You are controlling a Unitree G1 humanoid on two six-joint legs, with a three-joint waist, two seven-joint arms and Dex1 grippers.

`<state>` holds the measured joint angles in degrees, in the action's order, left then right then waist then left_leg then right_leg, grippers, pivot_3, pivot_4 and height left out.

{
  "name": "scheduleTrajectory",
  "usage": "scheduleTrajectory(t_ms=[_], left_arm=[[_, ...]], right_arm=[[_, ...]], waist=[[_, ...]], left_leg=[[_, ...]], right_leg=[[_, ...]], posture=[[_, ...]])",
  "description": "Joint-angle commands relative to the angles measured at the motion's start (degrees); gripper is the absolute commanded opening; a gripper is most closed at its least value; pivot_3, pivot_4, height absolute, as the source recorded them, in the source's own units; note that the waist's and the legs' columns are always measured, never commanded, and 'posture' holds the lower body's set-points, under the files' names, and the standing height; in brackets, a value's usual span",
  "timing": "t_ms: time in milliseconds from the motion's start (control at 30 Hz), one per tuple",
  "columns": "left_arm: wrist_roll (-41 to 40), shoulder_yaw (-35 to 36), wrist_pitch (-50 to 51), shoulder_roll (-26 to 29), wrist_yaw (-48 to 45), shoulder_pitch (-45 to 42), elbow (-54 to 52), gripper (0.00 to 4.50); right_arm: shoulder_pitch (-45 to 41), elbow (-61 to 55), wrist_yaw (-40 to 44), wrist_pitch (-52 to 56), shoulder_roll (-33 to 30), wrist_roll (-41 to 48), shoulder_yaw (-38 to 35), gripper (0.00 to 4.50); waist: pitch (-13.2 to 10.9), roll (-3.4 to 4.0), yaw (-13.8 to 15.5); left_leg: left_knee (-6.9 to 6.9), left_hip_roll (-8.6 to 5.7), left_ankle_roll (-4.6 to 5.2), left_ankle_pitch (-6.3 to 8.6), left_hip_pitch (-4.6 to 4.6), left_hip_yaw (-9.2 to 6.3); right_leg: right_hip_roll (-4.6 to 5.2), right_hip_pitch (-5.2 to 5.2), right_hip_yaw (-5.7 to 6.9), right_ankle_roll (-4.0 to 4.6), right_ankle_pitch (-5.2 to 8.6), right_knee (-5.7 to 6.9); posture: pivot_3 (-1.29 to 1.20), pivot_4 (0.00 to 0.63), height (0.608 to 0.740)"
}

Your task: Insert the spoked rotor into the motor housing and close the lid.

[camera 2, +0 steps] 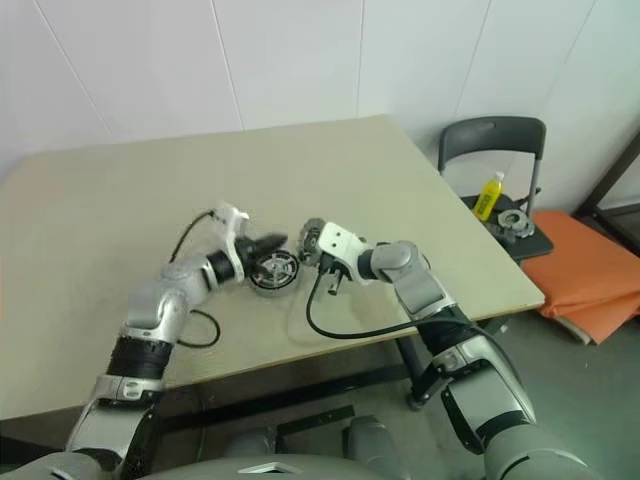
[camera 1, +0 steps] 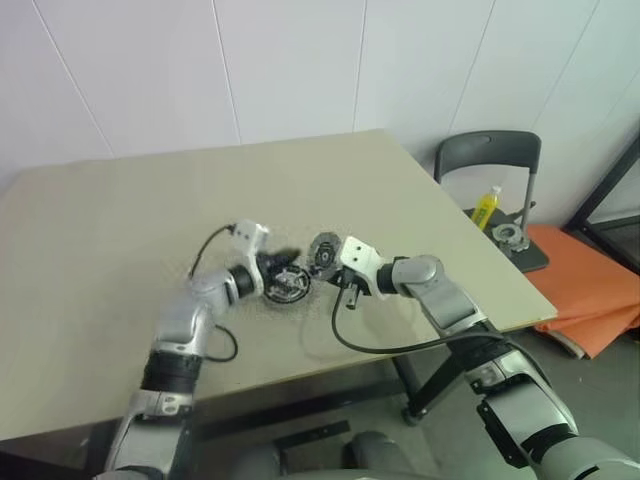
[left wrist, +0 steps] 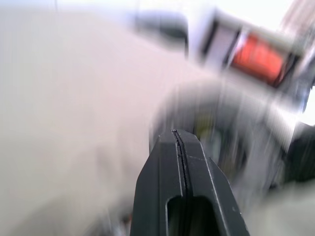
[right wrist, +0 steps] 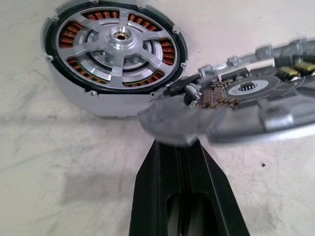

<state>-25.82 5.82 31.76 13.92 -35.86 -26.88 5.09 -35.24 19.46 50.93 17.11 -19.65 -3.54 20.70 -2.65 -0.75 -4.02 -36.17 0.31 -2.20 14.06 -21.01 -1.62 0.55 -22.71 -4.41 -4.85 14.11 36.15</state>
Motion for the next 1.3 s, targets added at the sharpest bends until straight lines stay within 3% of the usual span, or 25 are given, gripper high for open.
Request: scheduleTrajectory(t_ms=[33, 367, 600, 900, 1033, 1300], left_arm=[[-3.6, 2.4, -1.2, 0.2, -1.2, -0.8, -4.1, 0.03], [-1.7, -3.5, 0.7, 3.4, -4.8, 3.9, -6.8, 0.03], [8.3, -15.6, 7.8, 10.6, -4.2, 7.0, -1.4, 0.03], [4.6, -8.7, -3.7, 7.5, -4.7, 7.1, -5.4, 0.03], [5.8, -7.3, -10.6, 9.2, -6.9, 8.1, -5.1, 0.03], [-3.6, 1.4, -13.0, 12.5, -14.9, 14.2, -10.2, 0.03]], right_arm=[[-1.5, -0.6, -0.3, -0.9, 0.2, 0.0, -0.8, 0.00], [-1.3, -1.0, -0.2, -0.8, -0.1, -0.1, -0.9, 0.00], [-1.6, -0.8, -0.1, -0.9, -0.3, -0.1, -1.0, 0.00], [-1.2, -1.4, 1.1, -1.4, -0.3, 1.3, -1.6, 0.00], [-0.9, -2.6, 4.0, -3.1, -1.5, 2.4, -1.7, 0.00], [-0.7, -6.5, 13.7, 0.1, -5.4, 7.9, -2.7, 0.00]], waist=[[0.0, 0.00, 0.0], [0.0, 0.00, 0.0], [0.0, -0.02, 0.0], [0.0, -0.02, 0.0], [0.0, -0.02, 0.1], [0.0, -0.02, 0.0]], left_leg=[[0.00, -0.01, 0.00, 0.00, -0.17, 0.00], [-0.09, -0.06, 0.01, 0.00, -0.39, 0.00], [-0.05, -0.06, 0.01, 0.00, -0.33, -0.01], [-0.11, -0.04, 0.01, 0.00, -0.22, -0.03], [-0.05, -0.04, 0.01, 0.00, -0.34, -0.01], [-0.06, -0.03, 0.02, 0.00, -0.37, 0.01]], right_leg=[[0.01, -0.14, -0.01, -0.09, -0.09, 0.00], [0.02, -0.35, -0.01, 0.17, -0.11, 0.02], [-0.01, -0.33, -0.01, 0.00, 0.02, 0.05], [0.02, -0.19, 0.00, 0.02, 0.01, 0.05], [0.02, -0.32, -0.01, 0.14, -0.07, 0.04], [0.03, -0.36, -0.01, 0.21, -0.09, 0.03]], posture=[[0.00, 0.000, 0.740], [0.00, 0.000, 0.740], [0.00, 0.000, 0.740], [0.00, 0.000, 0.740], [0.00, 0.000, 0.740], [0.00, 0.000, 0.740]])
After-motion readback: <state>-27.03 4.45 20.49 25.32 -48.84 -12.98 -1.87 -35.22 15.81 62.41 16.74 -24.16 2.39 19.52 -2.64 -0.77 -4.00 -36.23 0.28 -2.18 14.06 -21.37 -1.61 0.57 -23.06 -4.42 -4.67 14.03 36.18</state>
